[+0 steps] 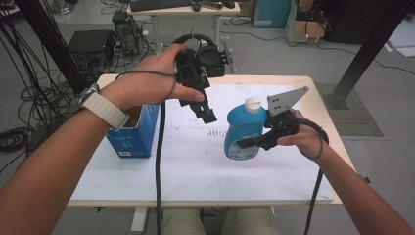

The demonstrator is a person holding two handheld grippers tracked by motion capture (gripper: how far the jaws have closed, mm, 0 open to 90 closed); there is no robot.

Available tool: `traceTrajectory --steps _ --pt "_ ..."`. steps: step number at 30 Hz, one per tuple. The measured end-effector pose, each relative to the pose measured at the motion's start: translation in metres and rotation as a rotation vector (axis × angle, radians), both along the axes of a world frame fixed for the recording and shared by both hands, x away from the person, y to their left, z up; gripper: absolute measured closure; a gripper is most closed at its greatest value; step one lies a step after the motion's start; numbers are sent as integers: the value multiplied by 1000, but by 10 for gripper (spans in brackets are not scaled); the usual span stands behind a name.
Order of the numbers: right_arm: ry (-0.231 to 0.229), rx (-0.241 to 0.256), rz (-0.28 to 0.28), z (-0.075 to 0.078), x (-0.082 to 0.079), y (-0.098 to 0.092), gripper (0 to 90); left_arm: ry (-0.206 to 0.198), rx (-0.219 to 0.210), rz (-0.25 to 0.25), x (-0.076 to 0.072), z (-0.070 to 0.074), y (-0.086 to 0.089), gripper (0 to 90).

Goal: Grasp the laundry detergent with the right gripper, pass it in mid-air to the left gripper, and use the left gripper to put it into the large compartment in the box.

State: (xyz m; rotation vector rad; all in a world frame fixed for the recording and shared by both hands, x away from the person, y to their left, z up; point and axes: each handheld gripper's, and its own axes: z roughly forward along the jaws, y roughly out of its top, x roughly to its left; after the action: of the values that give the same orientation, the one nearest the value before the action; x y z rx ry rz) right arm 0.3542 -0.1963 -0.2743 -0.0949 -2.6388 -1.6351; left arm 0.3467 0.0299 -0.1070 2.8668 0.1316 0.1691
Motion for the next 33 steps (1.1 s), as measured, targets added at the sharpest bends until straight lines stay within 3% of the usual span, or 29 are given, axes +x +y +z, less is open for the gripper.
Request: traceTrajectory --steps 11,33 --pt "-4 -22 12 -7 0 13 427 24 -15 -7 -3 -8 -3 51" --pt "-14 -35 43 -19 1 36 429 25 5 -12 -3 -22 -12 52"
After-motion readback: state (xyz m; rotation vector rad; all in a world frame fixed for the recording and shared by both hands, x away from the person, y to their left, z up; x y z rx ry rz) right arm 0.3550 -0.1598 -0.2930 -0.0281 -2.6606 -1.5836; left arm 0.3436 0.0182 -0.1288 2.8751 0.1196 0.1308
